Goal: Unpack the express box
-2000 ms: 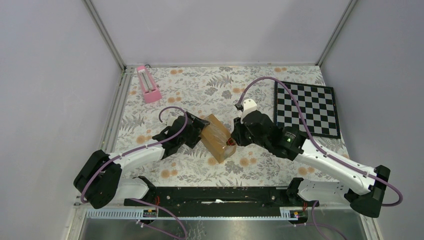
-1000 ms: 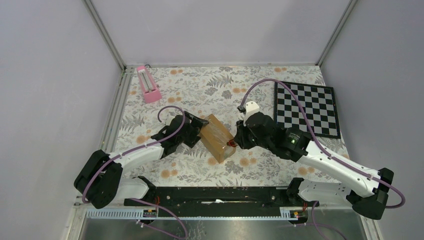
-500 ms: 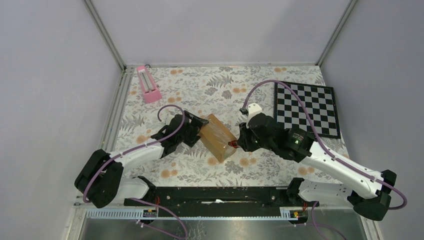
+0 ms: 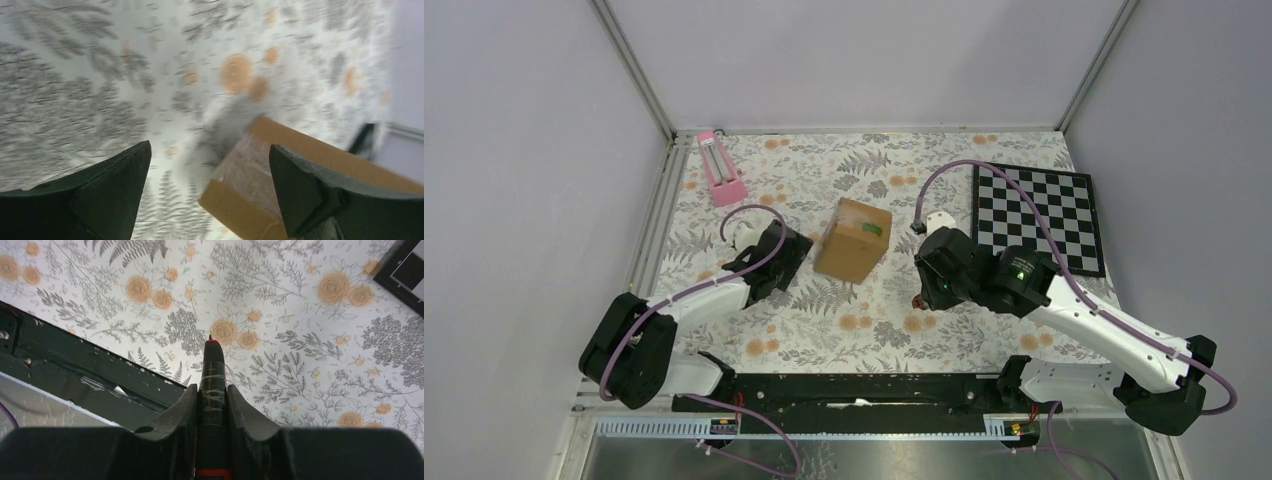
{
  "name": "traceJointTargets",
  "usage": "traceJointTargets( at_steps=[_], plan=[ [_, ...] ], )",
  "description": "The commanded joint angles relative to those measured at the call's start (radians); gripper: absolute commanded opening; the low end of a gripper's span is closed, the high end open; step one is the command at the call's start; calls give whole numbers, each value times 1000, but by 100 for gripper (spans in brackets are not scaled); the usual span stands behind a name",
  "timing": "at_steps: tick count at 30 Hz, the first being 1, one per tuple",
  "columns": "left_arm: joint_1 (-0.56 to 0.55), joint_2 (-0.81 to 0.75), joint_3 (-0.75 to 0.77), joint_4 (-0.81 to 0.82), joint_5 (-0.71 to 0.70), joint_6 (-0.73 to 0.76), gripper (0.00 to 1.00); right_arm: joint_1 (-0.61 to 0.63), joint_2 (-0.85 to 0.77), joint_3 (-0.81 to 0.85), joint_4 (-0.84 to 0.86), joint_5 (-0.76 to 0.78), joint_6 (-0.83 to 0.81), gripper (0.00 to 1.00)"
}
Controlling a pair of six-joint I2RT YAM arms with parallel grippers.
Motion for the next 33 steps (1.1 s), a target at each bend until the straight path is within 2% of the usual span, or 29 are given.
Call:
traceJointTargets(
  at_steps=[1, 7, 14, 18, 21, 24, 26, 30, 33],
  plan=[
    [-6, 8, 42, -159, -25, 154, 96, 6, 8, 99, 1, 84, 9, 0],
    [-6, -74, 119, -130, 16, 316, 99, -16, 16, 118, -1, 115, -19, 0],
    [-6, -158, 179, -183, -3, 393, 99, -50, 7, 153, 11, 98, -50, 0],
    [-5, -220, 217, -199, -2, 487, 99, -85, 9, 174, 40, 14, -85, 0],
    [-3, -280, 264, -165, 57, 634, 98, -118, 12, 207, 50, -72, -112, 0],
    [-3, -321, 323, -49, 269, 800, 99, -130, 9, 240, 49, -154, -131, 0],
    [-3, -316, 357, 50, 522, 890, 99, -129, 3, 267, 45, -217, -137, 0],
    [-11, -240, 437, 139, 998, 939, 95, -129, -18, 310, 29, -336, -120, 0],
    [-22, -208, 428, 223, 1225, 921, 95, -129, -37, 330, 20, -403, -112, 0]
  ],
)
